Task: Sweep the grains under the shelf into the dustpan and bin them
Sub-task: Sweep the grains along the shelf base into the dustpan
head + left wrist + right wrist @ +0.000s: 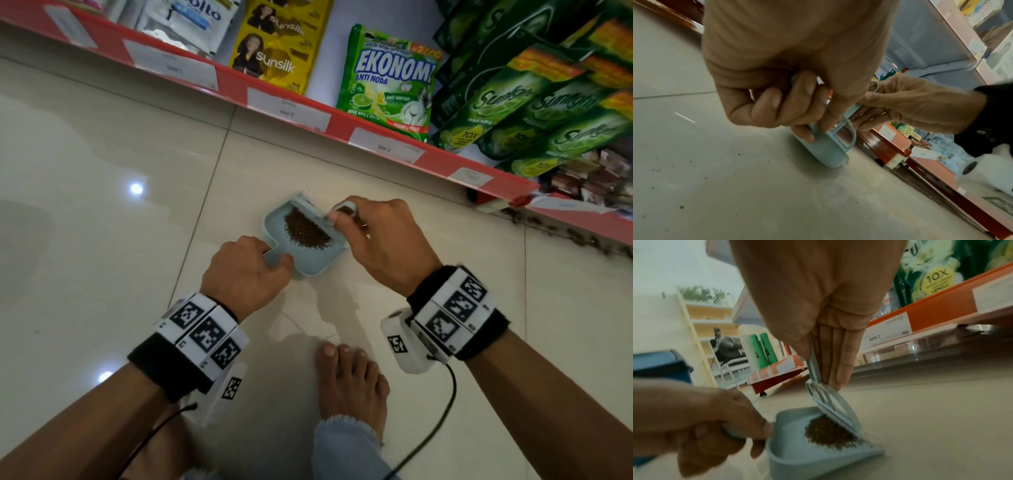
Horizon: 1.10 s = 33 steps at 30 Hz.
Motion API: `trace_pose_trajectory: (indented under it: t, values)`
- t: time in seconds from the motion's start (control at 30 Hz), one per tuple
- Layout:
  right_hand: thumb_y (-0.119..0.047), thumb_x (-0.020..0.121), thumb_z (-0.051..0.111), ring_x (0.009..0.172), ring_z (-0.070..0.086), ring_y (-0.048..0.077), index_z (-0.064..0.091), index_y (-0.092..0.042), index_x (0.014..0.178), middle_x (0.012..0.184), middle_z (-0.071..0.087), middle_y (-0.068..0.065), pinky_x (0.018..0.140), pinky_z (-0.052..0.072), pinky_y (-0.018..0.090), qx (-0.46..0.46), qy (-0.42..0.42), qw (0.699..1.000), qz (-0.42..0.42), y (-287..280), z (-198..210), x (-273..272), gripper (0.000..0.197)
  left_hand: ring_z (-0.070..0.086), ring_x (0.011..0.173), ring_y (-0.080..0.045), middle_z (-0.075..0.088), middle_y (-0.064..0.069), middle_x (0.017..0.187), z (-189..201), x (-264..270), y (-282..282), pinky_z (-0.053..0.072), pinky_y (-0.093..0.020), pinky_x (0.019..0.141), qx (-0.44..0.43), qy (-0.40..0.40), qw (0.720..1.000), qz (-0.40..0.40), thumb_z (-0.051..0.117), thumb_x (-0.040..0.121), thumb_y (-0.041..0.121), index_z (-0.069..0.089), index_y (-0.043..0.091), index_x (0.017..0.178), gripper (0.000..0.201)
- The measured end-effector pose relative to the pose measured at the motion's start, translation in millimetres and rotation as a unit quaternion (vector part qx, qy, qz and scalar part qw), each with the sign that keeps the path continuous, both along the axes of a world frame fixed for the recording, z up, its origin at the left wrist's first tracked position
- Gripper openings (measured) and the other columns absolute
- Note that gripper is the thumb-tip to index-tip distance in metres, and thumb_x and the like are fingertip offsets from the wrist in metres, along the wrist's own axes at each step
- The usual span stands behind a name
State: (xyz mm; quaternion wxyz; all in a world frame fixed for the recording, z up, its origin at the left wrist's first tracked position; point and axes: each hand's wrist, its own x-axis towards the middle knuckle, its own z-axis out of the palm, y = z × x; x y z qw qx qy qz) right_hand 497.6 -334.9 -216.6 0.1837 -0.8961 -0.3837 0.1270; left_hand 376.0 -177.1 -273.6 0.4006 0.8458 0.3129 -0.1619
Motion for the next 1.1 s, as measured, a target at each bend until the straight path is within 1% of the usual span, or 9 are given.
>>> trace_pose_trajectory:
  t: [0.1,0.27,0.37,0.47,0.6,0.7,0.77,1.0,1.1]
  values:
    - [-0.032,0.102,0.049,0.063,0.065,0.019,0.068,-0.015,0.091,0.073,0.071,0.002,0.066,0.054,0.038,0.044,-0.025,0.998,-0.045,-2,8,8,0.028,0.065,0.087,-0.034,0.067,-0.015,0.087,1,-4,-1,0.053,-0.038,0.076,-0.006,-0.006,1.0,0.0,0.058,0.089,0.052,0.053,0.012,0.079,0.042]
    - [-0.03,0.103,0.044,0.064,0.057,0.03,0.064,-0.009,0.09,0.068,0.061,0.006,0.065,0.045,0.035,-0.046,-0.09,0.991,-0.084,-7,4,22,0.032,0.065,0.084,-0.032,0.065,-0.01,0.08,1,-6,-2,0.051,-0.035,0.072,-0.026,-0.014,1.0,0.006,0.059,0.09,0.048,0.054,0.015,0.075,0.037]
    - [-0.027,0.104,0.043,0.056,0.057,0.018,0.066,-0.011,0.093,0.066,0.061,0.001,0.067,0.051,0.031,-0.045,-0.048,0.995,-0.068,-3,-5,3,0.03,0.065,0.083,-0.031,0.065,-0.009,0.08,-4,-7,-2,0.051,-0.034,0.072,-0.029,-0.017,0.999,0.01,0.058,0.09,0.049,0.056,0.014,0.077,0.037]
    - [-0.029,0.103,0.045,0.073,0.069,0.019,0.069,-0.014,0.099,0.083,0.073,0.002,0.072,0.057,0.038,0.018,0.012,0.998,-0.065,2,-9,-23,0.028,0.062,0.076,-0.029,0.061,-0.004,0.071,-8,-10,-4,0.044,-0.03,0.064,-0.032,-0.023,0.999,0.015,0.057,0.09,0.049,0.05,0.018,0.067,0.04]
    - [-0.027,0.102,0.049,0.069,0.07,0.008,0.07,-0.016,0.102,0.083,0.075,-0.003,0.067,0.058,0.023,0.096,-0.002,0.991,-0.088,3,4,-19,0.024,0.061,0.07,-0.023,0.06,0.001,0.067,-11,-17,-6,0.037,-0.028,0.058,-0.027,-0.058,0.998,0.019,0.057,0.091,0.047,0.057,0.016,0.073,0.037]
    - [-0.03,0.102,0.047,0.067,0.069,0.02,0.07,-0.015,0.101,0.08,0.074,0.004,0.063,0.057,0.036,0.048,-0.08,0.992,-0.084,2,9,14,0.028,0.057,0.058,-0.014,0.057,0.005,0.059,-15,-29,-5,0.033,-0.025,0.05,-0.028,-0.093,0.995,0.033,0.059,0.091,0.046,0.052,0.02,0.065,0.037]
    - [-0.031,0.101,0.047,0.068,0.064,0.026,0.07,-0.012,0.101,0.079,0.071,0.008,0.064,0.052,0.035,-0.005,-0.12,0.989,-0.082,6,1,37,0.029,0.054,0.052,-0.008,0.055,0.007,0.054,-17,-40,-4,0.031,-0.023,0.047,-0.025,-0.098,0.994,0.043,0.059,0.09,0.046,0.049,0.021,0.061,0.04]
    - [-0.014,0.097,0.057,0.103,0.069,0.03,0.07,-0.009,0.119,0.118,0.071,0.012,0.093,0.053,0.041,-0.049,-0.023,0.988,0.146,21,-25,50,0.026,0.053,0.051,-0.012,0.054,0.004,0.052,-17,-65,3,0.033,-0.025,0.049,-0.01,-0.092,0.994,0.064,0.06,0.09,0.048,0.05,0.017,0.061,0.043]
    - [-0.011,0.095,0.061,0.104,0.07,0.026,0.07,-0.015,0.121,0.122,0.07,0.006,0.094,0.054,0.039,-0.052,0.015,0.98,0.191,0,-17,52,0.029,0.054,0.053,-0.014,0.054,0.002,0.053,-15,-68,7,0.035,-0.027,0.049,-0.01,-0.089,0.993,0.074,0.062,0.09,0.046,0.051,0.015,0.062,0.042]
